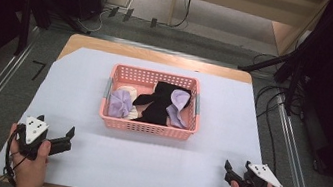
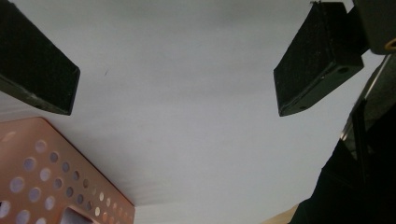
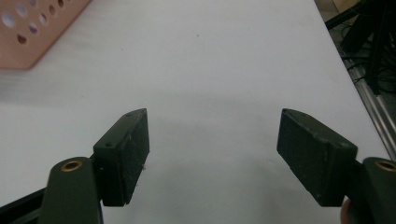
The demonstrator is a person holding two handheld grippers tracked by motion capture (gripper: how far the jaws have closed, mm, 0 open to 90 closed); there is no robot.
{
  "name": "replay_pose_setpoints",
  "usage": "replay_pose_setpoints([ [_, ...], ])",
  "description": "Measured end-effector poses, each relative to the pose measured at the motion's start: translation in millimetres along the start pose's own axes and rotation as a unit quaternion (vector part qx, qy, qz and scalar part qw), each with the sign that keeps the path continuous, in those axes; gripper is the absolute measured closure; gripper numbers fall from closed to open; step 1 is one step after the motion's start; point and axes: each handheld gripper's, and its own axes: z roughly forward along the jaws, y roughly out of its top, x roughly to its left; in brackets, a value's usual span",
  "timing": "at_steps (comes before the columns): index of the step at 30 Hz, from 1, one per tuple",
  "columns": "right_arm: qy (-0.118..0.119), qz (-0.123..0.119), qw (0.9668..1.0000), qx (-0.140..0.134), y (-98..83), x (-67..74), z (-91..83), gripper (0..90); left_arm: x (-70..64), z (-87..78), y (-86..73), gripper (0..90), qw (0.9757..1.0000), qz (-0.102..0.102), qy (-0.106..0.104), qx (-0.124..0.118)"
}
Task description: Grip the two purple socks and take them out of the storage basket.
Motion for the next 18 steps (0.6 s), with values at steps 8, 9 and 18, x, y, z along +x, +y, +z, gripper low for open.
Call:
replay_pose_setpoints([
  [8, 0.019, 0.023, 0.9991, -0.029, 18.9, 5.1, -6.9, 26.2, 1.1, -0.4, -0.1, 1.1, 1.0000, -0.002, -0.003, -0.001],
  [9, 0.019, 0.023, 0.9991, -0.029, 18.9, 5.1, -6.9, 26.2, 1.1, -0.5, -0.1, 1.1, 1.0000, -0.002, -0.004, -0.001],
  [18, 0.041, 0.018, 0.9973, -0.058, 57.5, 43.8, -1.2, 25.9, 0.8, 0.2, 0.4, 1.1, 1.0000, -0.001, -0.002, 0.004],
])
